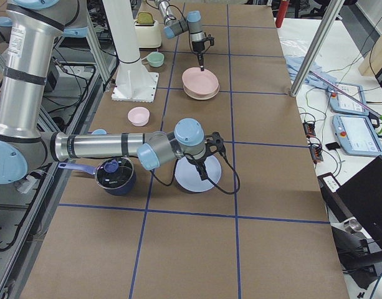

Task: Stack three plates with pink and blue
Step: 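Release the pink plate with the left gripper while the right gripper nears the blue plate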

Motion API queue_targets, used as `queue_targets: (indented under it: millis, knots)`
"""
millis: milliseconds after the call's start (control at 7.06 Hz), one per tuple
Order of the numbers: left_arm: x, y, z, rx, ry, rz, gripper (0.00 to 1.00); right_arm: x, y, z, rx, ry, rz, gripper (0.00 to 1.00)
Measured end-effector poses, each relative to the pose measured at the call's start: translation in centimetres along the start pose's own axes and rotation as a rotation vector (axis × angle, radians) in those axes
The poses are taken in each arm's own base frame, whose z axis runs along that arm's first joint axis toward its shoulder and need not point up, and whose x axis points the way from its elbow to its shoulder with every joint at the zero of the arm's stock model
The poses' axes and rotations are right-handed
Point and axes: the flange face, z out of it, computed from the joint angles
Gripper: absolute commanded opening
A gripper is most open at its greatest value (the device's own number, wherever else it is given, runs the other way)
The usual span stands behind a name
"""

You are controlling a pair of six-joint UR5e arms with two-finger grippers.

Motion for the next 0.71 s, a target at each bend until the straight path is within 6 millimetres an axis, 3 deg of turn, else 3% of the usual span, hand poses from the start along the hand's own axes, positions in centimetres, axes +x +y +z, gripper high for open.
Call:
queue_targets:
  millis: [283, 425, 567, 708]
  knots:
    - [-0.2, -0.3, 0.1, 0.004, -0.005, 0.006, 1.00, 0.0, 0.0, 0.0, 0.000, 0.002, 0.000, 1.00]
    - [-0.8, -1.4, -0.7, 0.017, -0.008, 0.043, 1.00, 0.0, 0.0, 0.0, -0.001, 0.005, 0.000, 1.00]
    - [-3.0, -3.4, -2.5, 0.032, -0.026, 0.142, 1.00, 0.1, 0.2, 0.3, -0.008, 0.015, 0.009, 1.00]
    - [-7.0, -5.8, -4.9, 0.032, -0.064, 0.258, 1.00, -0.1, 0.4, 1.1, -0.022, 0.036, 0.026, 1.00]
